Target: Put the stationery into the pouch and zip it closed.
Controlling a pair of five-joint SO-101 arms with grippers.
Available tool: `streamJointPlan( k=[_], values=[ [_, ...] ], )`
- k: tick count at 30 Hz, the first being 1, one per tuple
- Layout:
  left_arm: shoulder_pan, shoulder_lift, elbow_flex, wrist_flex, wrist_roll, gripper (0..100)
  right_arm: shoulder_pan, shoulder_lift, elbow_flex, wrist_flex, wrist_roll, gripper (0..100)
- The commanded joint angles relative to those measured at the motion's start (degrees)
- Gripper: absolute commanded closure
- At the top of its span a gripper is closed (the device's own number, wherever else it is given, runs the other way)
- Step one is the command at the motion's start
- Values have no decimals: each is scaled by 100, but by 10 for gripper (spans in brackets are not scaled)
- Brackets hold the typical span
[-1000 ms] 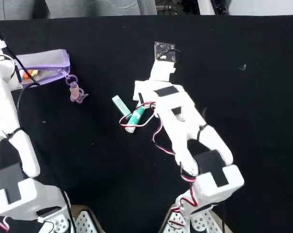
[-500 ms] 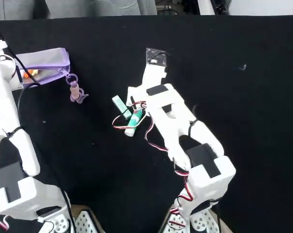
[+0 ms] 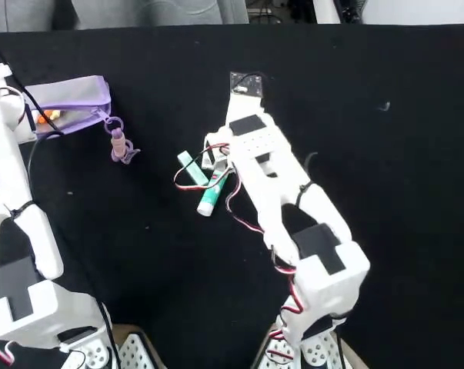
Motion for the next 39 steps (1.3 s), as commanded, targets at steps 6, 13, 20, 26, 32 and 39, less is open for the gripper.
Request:
streamJointPlan(
  k=[6, 13, 20, 26, 32, 39],
  values=[
    [-57, -26, -277, -35, -18, 971, -334, 963, -813, 0, -26, 849],
    [-40, -44, -259, -26, -9, 971, -316, 1692, -1974, 1099, -18, 904],
    [198, -53, -224, 18, 0, 971, -299, 1859, -2308, 1319, 457, 987],
    [752, -62, -699, 835, 9, 971, -255, 1420, -2255, 1354, 510, 988],
    [1341, -62, -1130, 1600, 9, 971, 334, 541, -2255, 1732, 510, 988],
    [1692, -62, -1754, 2171, 9, 971, 730, -462, -2255, 1714, 519, 988]
  ],
)
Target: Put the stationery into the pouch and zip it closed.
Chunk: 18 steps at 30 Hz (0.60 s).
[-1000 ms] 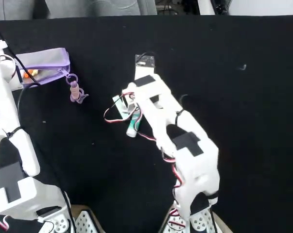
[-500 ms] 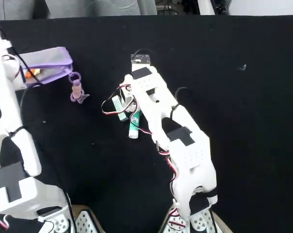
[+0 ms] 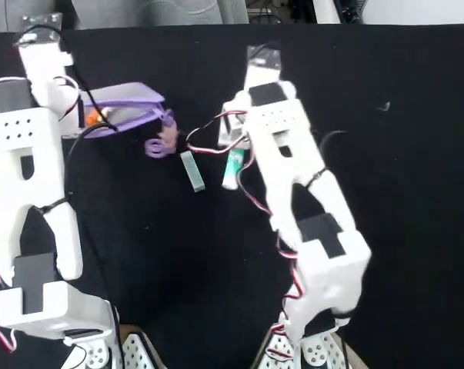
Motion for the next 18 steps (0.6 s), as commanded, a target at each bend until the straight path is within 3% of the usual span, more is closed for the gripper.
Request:
streamJointPlan(
  k=[1, 7, 18],
  values=[
    [233, -70, -585, 229, -35, 971, 88, -822, -224, 0, 105, 988],
    [286, -70, -866, 360, -35, 971, -229, -1666, -110, -448, 686, 988],
    [673, -70, -954, 158, -35, 971, -651, -3451, 1631, -2787, 826, 988]
  ],
)
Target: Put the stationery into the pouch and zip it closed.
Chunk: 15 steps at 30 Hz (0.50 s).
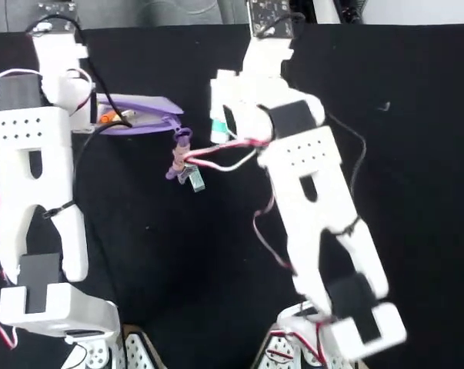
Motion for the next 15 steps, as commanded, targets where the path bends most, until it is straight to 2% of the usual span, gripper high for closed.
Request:
streamJointPlan(
  k=[1, 8, 15],
  values=[
    [242, -70, -470, -237, -35, 971, -246, -866, 558, -1011, 62, 988],
    [233, -9, -444, -651, -26, 971, -484, -1877, 2167, -2954, 62, 988],
    [259, 0, -444, -633, 18, 971, -571, -2273, 2993, -4035, 62, 988]
  ],
)
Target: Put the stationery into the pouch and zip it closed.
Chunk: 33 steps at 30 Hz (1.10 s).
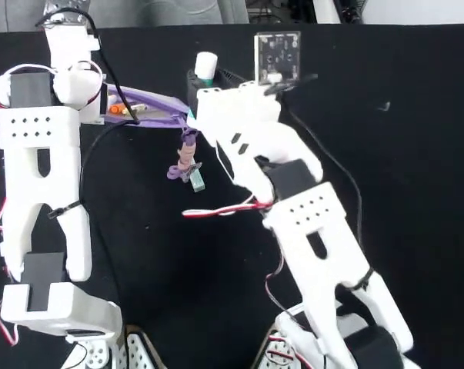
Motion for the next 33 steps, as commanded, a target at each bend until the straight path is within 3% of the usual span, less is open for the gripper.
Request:
streamJointPlan(
  k=[1, 6, 10, 16, 27, 33],
  values=[
    [84, -35, -347, -132, 149, 971, -193, -365, 136, -659, 62, 988],
    [57, -35, -347, -132, 510, 971, -484, -576, 541, -1407, 70, 988],
    [48, -35, -347, -132, 519, 971, -888, -787, 1007, -2127, 545, 988],
    [57, -44, -268, -132, 536, 971, -1248, -725, 1912, -4158, 1380, 988],
    [66, -44, -127, -167, 545, 971, -1213, 1042, 2062, -6541, 2277, 988],
    [-31, -35, -119, -167, 545, 971, -1213, 1807, 2000, -7174, 2462, 988]
  ],
)
